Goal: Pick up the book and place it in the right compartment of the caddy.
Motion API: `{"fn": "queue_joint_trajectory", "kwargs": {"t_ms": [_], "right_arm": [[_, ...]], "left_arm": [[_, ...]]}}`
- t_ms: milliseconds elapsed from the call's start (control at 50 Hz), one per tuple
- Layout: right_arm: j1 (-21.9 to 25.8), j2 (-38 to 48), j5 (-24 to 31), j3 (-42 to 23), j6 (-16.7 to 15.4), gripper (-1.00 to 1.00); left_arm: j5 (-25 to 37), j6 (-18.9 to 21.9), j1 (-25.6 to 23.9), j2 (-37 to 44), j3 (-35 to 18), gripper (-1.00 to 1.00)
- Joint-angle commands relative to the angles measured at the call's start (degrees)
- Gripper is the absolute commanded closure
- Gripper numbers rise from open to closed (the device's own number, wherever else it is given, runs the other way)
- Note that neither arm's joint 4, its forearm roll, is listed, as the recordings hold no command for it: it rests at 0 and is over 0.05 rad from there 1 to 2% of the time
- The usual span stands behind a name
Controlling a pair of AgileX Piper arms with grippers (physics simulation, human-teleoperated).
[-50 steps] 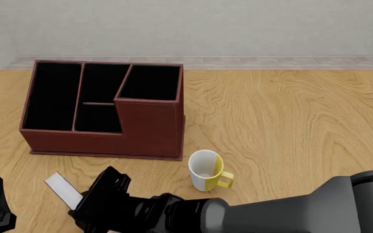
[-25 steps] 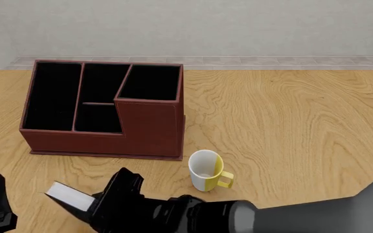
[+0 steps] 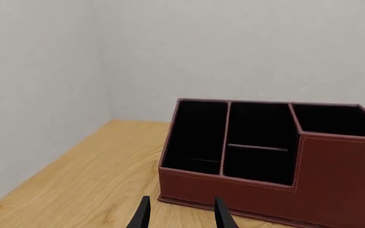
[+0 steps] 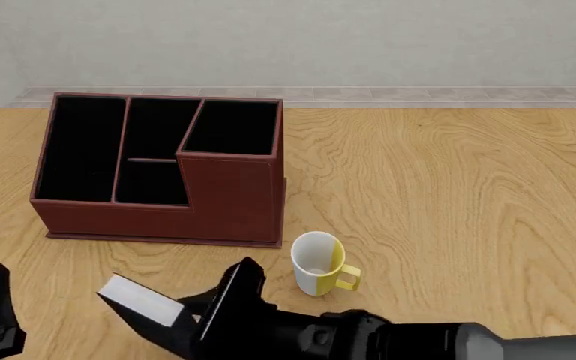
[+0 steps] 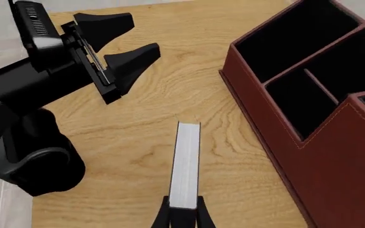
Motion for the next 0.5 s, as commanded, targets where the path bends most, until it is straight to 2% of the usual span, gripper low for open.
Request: {"fn": "queue_joint_trajectory", "kwargs": {"t_ms": [20,300,380,500], "right_arm": [[-0.12,-8.24,0.84,4.11,0.67,1.0],[-2.31,-20.14,7.34,8.16,-1.65,1.0],[-4.21,-24.86,10.37,9.34,-2.73,1.0],[-5.25,-29.61,14.39,9.03,-2.72,1.0]], "left_arm": [[0.25,-0.32,-1.24,0.0,-0.41,-1.0],[1.26,-0.87,-5.57,0.0,0.69,-1.0],[1.29,-1.05,-8.0,0.0,1.63,-1.0],[2.15,-0.9,-11.65,0.0,1.35,-1.0]]}}
